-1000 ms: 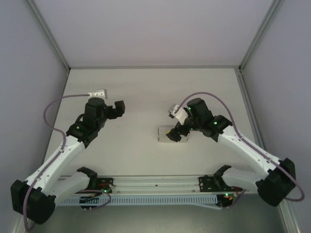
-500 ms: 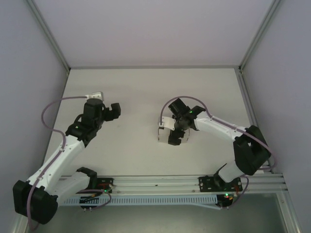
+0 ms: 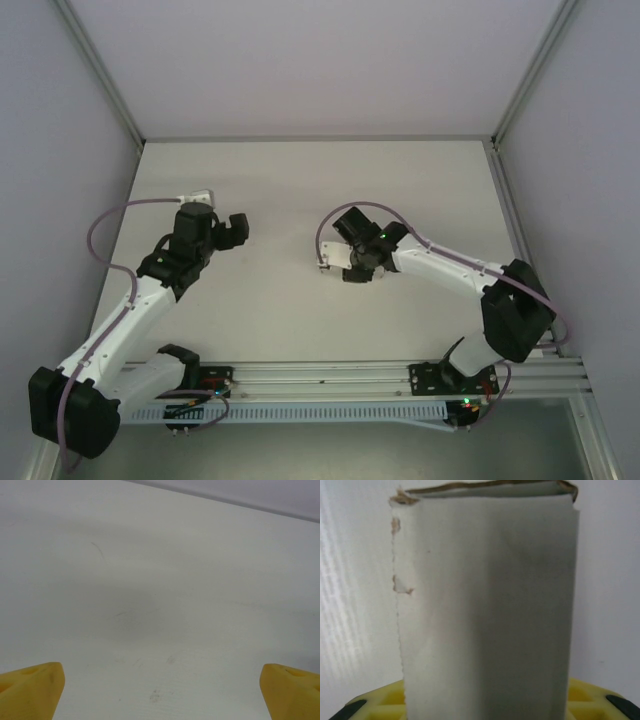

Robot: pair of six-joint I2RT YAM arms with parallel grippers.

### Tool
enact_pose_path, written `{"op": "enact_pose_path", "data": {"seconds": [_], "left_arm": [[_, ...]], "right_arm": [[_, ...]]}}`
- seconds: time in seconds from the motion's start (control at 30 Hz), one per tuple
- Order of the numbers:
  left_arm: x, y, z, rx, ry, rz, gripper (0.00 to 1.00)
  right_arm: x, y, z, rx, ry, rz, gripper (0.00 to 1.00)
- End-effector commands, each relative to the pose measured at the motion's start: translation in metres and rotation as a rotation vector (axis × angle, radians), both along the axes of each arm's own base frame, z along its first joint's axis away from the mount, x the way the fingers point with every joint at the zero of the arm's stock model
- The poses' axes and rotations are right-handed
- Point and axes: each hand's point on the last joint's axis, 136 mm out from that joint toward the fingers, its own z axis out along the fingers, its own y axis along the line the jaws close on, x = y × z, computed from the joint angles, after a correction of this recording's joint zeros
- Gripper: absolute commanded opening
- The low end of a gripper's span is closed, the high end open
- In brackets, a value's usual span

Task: Assemble paper box

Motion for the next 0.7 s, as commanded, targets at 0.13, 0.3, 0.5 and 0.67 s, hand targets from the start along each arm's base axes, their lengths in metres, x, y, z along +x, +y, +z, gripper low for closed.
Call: {"op": "enact_pose_path", "data": {"seconds": [0.13,0.3,0.5,0.67], "left_arm": [[-0.001,0.007,-0.002,0.016,-0.02,0.022,1.0],[0.0,0.008,-0.006,0.016,-0.015,0.028,1.0],[0.001,0.01,-0.016,0.031,-0.008,0.039,1.0],[0.004,0.01,-0.014,0.04,-0.036,0.031,1.0]], "right_arm": [[0.05,0.024,0.032,0.049,-0.466,0.049,0.38],[0.055,0.025,0.005,0.047,-0.519,0.041,0.4],[0.033,0.021,-0.017,0.003,-0.45,0.034,0.55],[0.001,0.016,-0.021,-0.008,-0.329,0.045,0.85]]}}
